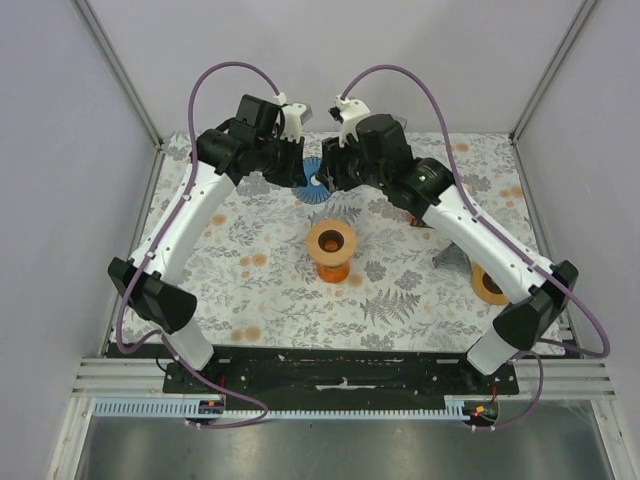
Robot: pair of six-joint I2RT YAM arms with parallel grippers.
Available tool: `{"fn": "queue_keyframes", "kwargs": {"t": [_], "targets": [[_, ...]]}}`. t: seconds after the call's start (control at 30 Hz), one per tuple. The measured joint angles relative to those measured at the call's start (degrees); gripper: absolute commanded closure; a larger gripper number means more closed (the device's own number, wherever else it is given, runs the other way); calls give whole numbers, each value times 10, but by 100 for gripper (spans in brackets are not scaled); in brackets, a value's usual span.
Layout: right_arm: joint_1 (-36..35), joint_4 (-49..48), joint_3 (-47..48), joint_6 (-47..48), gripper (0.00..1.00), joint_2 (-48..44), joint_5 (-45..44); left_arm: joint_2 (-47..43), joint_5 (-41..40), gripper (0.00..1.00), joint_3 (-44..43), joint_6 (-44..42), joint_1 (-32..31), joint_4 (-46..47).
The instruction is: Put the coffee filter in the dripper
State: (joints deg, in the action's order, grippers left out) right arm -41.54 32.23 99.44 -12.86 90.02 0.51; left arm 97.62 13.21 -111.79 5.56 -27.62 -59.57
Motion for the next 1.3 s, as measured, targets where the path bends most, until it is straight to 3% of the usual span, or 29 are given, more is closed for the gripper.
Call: {"fn": "queue_keyframes", "kwargs": {"t": [0.17,0.23,0.3,0.37,0.43,0.53,0.7,0.9,1.23,1.3], "targets": [[1,24,49,16,100,71,-31,-17,7,98,0,2,0,1],[-5,28,54,30,100,79,-42,-18,2,98,2,3,0,-4],[-10,36,55,33,100,81,-56,-18,2,75,6,3,0,-8],[-10,42,55,36,100,81,-60,-18,4,41,6,2,0,-8],[-8,59,57,40,100,80,-66,-19,15,27,2,-10,0,-15],[7,108,62,47,100,80,-50,-21,19,17,-24,-23,2,-26],[52,229,104,68,100,81,51,-54,19,14,-41,-50,9,-26],[76,301,118,87,100,94,156,-96,36,14,-24,-54,13,-20],[69,317,116,91,100,175,217,-103,93,14,162,-17,12,38],[69,313,111,90,100,175,217,-103,100,18,194,-7,12,47]]}}
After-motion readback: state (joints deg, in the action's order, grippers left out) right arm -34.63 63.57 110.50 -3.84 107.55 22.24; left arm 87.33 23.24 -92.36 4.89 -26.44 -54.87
